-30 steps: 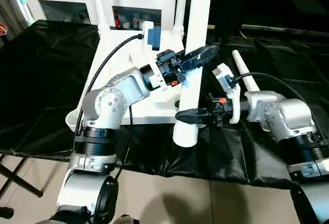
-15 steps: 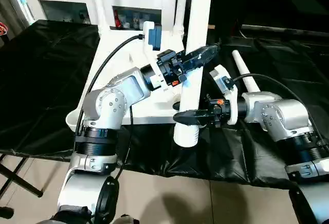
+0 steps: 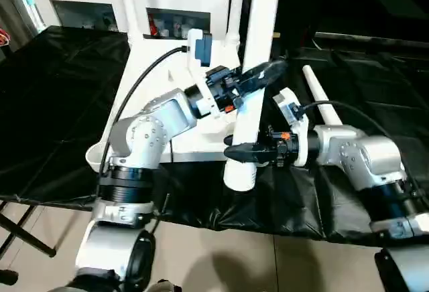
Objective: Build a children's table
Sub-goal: Pick table leg
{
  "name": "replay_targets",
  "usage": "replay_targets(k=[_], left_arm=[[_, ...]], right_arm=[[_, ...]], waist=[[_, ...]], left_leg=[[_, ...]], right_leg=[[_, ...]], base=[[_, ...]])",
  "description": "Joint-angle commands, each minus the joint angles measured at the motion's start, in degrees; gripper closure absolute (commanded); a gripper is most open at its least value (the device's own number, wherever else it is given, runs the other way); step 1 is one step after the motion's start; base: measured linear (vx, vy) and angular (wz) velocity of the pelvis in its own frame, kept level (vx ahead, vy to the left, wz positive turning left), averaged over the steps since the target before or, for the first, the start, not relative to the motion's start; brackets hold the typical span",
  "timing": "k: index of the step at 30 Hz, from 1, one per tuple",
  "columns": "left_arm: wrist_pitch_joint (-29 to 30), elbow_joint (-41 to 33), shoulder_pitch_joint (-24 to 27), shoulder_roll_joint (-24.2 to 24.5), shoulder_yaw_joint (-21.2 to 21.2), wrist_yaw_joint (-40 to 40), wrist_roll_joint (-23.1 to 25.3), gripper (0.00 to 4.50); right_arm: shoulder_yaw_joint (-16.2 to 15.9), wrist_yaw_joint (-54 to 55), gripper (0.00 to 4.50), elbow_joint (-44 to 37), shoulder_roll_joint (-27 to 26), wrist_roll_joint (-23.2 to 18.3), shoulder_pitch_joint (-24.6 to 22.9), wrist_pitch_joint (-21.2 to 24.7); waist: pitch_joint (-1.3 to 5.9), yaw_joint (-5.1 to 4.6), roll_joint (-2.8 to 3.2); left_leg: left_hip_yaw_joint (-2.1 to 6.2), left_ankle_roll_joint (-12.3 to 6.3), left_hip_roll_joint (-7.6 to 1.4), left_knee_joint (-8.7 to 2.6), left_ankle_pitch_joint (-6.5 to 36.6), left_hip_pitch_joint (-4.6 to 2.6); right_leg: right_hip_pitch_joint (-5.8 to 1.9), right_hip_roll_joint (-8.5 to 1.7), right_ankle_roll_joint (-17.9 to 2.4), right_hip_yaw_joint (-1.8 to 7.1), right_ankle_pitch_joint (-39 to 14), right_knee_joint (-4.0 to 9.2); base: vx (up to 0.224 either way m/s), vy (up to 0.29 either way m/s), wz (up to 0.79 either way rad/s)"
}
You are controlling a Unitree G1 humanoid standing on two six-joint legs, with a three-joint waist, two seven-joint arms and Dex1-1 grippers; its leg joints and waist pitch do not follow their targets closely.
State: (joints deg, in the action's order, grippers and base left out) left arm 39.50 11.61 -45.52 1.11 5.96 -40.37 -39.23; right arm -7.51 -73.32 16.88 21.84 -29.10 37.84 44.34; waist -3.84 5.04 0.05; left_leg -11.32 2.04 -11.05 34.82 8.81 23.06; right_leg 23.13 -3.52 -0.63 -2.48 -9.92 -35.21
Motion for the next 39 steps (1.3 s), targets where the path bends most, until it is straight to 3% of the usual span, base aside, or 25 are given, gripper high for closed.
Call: replay_targets(k=[1, 5, 9, 10, 14, 16, 17, 18, 20, 22, 24, 25, 26, 27, 28, 30, 31, 33, 34, 35, 36, 37, 39], left_arm=[[-2.27, 0.97, -1.1, -0.65, 1.19, 1.95, 0.76, 1.52], [-8.14, 2.05, -2.48, -2.48, 4.57, 6.58, 1.34, 1.51], [-15.96, 2.8, -4.97, -4.65, 9.05, 14.18, 2.22, 1.51], [-17.35, 2.41, -5.02, -4.19, 9.54, 14.72, 2.7, 1.51], [-17.81, 0.67, -3.38, -1.55, 8.01, 15.3, 6.1, 1.51], [-16.16, -5.06, 1.77, 3.5, 3.34, 15.52, 13.0, 1.51], [-15.31, -6.89, 3.39, 4.74, 1.95, 15.88, 14.83, 1.51], [-14.72, -8.49, 5.29, 6.21, 0.33, 16.48, 17.23, 1.51], [-14.29, -10.56, 8.94, 8.01, -1.35, 18.97, 20.59, 1.51], [-14.16, -12.42, 12.56, 7.31, -0.34, 21.73, 21.1, 1.51], [-13.26, -15.03, 18.37, 6.89, 0.1, 26.54, 23.21, 1.51], [-14.93, -16.1, 21.35, 6.98, -0.65, 28.88, 26.56, 1.51], [-14.93, -16.1, 21.35, 6.98, -0.65, 28.88, 26.56, 1.51], [-17.33, -18.38, 26.29, 6.91, -1.42, 32.1, 31.24, 1.51], [-17.98, -19.48, 28.53, 6.5, -1.37, 33.67, 32.9, 1.51], [-17.99, -20.97, 31.05, 6.03, -1.25, 35.43, 33.98, 1.51], [-19.42, -21.5, 33.06, 6.02, -0.97, 35.42, 34.21, 1.51], [-20.85, -22.09, 34.97, 6.15, -0.9, 35.38, 34.24, 1.51], [-22.85, -22.47, 36.98, 6.51, -0.83, 35.0, 34.37, 1.51], [-22.91, -22.64, 37.31, 6.53, -0.87, 34.99, 34.34, 1.51], [-22.99, -22.88, 37.77, 6.56, -0.93, 34.97, 34.3, 1.51], [-22.69, -23.13, 38.19, 6.68, -1.27, 34.67, 34.39, 1.51], [-21.44, -21.66, 36.76, 7.58, -2.98, 30.12, 32.34, 1.51]], right_arm=[[1.35, 1.06, 2.61, -1.23, -0.29, -0.91, 0.02, -0.1], [3.32, 4.77, 2.61, -0.85, -1.88, -1.28, -0.09, -1.49], [7.87, 14.74, 2.62, 0.57, -4.79, 0.35, 0.01, -4.68], [9.71, 19.34, 2.62, 1.63, -5.67, 1.71, 0.21, -6.97], [12.17, 26.18, 2.62, 2.26, -6.18, 3.59, 0.09, -8.85], [14.16, 31.91, 2.62, -1.9, -6.25, 5.54, -2.19, -10.07], [14.59, 33.02, 2.62, -3.49, -6.33, 5.9, -3.04, -10.0], [14.8, 34.08, 2.62, -5.48, -6.41, 6.31, -4.14, -9.44], [14.2, 36.81, 2.62, -9.17, -6.6, 8.1, -6.7, -9.45], [13.06, 39.66, 2.62, -11.91, -6.87, 10.75, -9.48, -10.12], [11.82, 45.25, 2.62, -15.29, -8.05, 13.97, -13.62, -11.32], [11.84, 47.97, 2.62, -16.54, -8.97, 14.88, -15.41, -11.45], [11.84, 47.97, 2.62, -16.54, -8.97, 14.88, -15.41, -11.45], [11.81, 53.05, 2.62, -17.88, -10.23, 17.86, -18.25, -13.18], [12.42, 54.39, 2.62, -18.27, -11.09, 18.41, -19.65, -14.94], [13.23, 55.65, 2.62, -19.11, -12.07, 19.07, -21.41, -18.17], [13.94, 55.8, 2.62, -20.65, -12.44, 18.67, -22.85, -18.37], [14.46, 56.05, 2.62, -22.37, -12.75, 18.32, -24.25, -18.31], [15.27, 56.16, 2.62, -24.04, -13.2, 17.53, -25.5, -18.69], [15.28, 56.64, 2.62, -24.18, -13.2, 17.83, -25.73, -19.08], [15.29, 57.32, 2.62, -24.38, -13.21, 18.25, -26.05, -19.62], [14.75, 59.06, 2.62, -23.97, -13.02, 20.05, -26.57, -21.99], [15.63, 61.25, 2.62, -22.55, -14.53, 19.5, -26.42, -23.09]], waist=[[4.88, -0.09, -0.72], [4.89, -0.15, -0.62], [5.05, -0.16, -0.55], [5.0, -0.21, -0.59], [4.97, -0.35, -0.41], [5.01, -0.45, 0.17], [5.09, -0.48, 0.13], [5.16, -0.59, 0.32], [5.09, -0.63, 0.49], [4.98, -0.64, 0.2], [4.72, -0.92, -0.03], [4.75, -0.97, 0.05], [4.6, -1.09, -0.17], [4.45, -1.47, -0.12], [4.38, -1.58, 0.03], [4.24, -2.12, 0.06], [4.12, -2.18, 0.56], [3.91, -2.35, 0.27], [3.91, -2.37, 0.58], [3.83, -2.61, 0.34], [3.8, -2.77, 0.75], [3.85, -2.92, 0.74], [3.81, -3.33, 0.68]], left_leg=[[1.13, -1.97, -2.08, -3.31, 9.35, -1.78], [1.15, -1.62, -2.04, -3.32, 9.5, -1.8], [1.21, -1.23, -2.02, -3.3, 9.16, -1.86], [1.19, -1.22, -2.04, -3.34, 8.95, -1.8], [1.04, -0.56, -1.81, -3.36, 8.77, -1.94], [1.24, -0.29, -2.16, -3.54, 8.4, -2.06], [1.29, -0.22, -2.33, -3.64, 7.38, -2.02], [1.07, -0.35, -2.01, -3.47, 6.99, -2.02], [1.11, -0.22, -2.05, -3.56, 7.78, -2.05], [1.2, 0.64, -2.3, -3.79, 8.72, -2.07], [1.05, 1.37, -1.98, -3.96, 11.7, -2.07], [1.17, 1.66, -2.05, -4.03, 11.96, -2.05], [1.22, 1.67, -2.14, -4.2, 12.47, -1.93], [1.4, 2.22, -2.1, -4.33, 14.89, -2.03], [1.43, 2.39, -2.12, -4.44, 15.17, -1.96], [1.5, 2.7, -2.03, -4.51, 18.02, -2.19], [1.56, 2.93, -1.92, -4.47, 20.21, -2.55], [1.75, 2.67, -1.88, -4.68, 21.99, -2.38], [1.82, 2.7, -1.79, -4.65, 22.45, -2.53], [1.92, 2.66, -1.82, -4.82, 22.75, -2.16], [1.9, 2.96, -1.78, -4.83, 23.6, -2.39], [1.88, 3.03, -1.71, -4.71, 24.08, -2.56], [1.89, 3.02, -1.39, -4.52, 24.99, -2.57]], right_leg=[[-2.94, -3.94, -12.44, 1.89, -10.07, 4.03], [-2.95, -4.04, -11.73, 1.93, -10.81, 4.19], [-2.94, -4.06, -11.9, 1.91, -9.21, 3.99], [-2.87, -4.1, -11.86, 1.95, -9.14, 3.97], [-2.7, -3.76, -10.68, 1.91, -10.49, 4.04], [-2.5, -3.79, -9.89, 1.91, -9.98, 3.93], [-2.66, -3.7, -9.31, 1.94, -8.11, 3.57], [-2.58, -3.56, -9.74, 1.95, -6.97, 3.51], [-2.52, -3.52, -9.87, 1.94, -7.16, 3.66], [-2.58, -3.52, -9.6, 1.98, -7.68, 3.62], [-2.33, -3.52, -8.86, 2.0, -12.27, 4.32], [-2.36, -3.61, -8.4, 2.05, -13.2, 4.32], [-2.3, -3.52, -7.7, 2.08, -14.16, 4.6], [-1.98, -3.63, -6.18, 2.09, -18.51, 5.02], [-1.87, -3.6, -5.67, 2.1, -18.98, 5.18], [-1.49, -3.41, -4.46, 2.02, -22.0, 5.53], [-1.05, -3.39, -3.77, 2.03, -24.45, 5.96], [-0.9, -3.24, -2.29, 1.99, -26.13, 6.36], [-0.77, -3.18, -2.06, 1.96, -26.42, 6.42], [-0.98, -3.24, -1.67, 1.95, -26.42, 6.42], [-0.62, -3.07, -1.29, 1.91, -26.9, 6.65], [-0.49, -3.01, -1.25, 1.92, -27.0, 6.56], [-0.18, -3.09, -0.97, 1.89, -29.14, 6.86]], base=[[0.0, 0.0, 0.0], [0.0, 0.0, 0.0], [0.0, 0.0, 0.0], [0.0, 0.0, 0.0], [0.0, 0.0, 0.0], [0.0, 0.0, 0.0], [0.0, 0.0, 0.0], [0.0, 0.0, 0.0], [0.0, 0.0, 0.0], [0.0, 0.0, 0.0], [0.0, 0.0, 0.0], [0.0, 0.0, 0.0], [0.0, 0.0, 0.0], [0.0, 0.0, 0.0], [0.0, 0.0, 0.0], [0.0, 0.0, 0.0], [0.0, 0.0, 0.0], [0.0, 0.0, 0.0], [0.0, 0.0, 0.0], [0.0, 0.0, 0.0], [0.0, 0.0, 0.0], [0.0, 0.0, 0.0], [0.0, 0.0, 0.0]])
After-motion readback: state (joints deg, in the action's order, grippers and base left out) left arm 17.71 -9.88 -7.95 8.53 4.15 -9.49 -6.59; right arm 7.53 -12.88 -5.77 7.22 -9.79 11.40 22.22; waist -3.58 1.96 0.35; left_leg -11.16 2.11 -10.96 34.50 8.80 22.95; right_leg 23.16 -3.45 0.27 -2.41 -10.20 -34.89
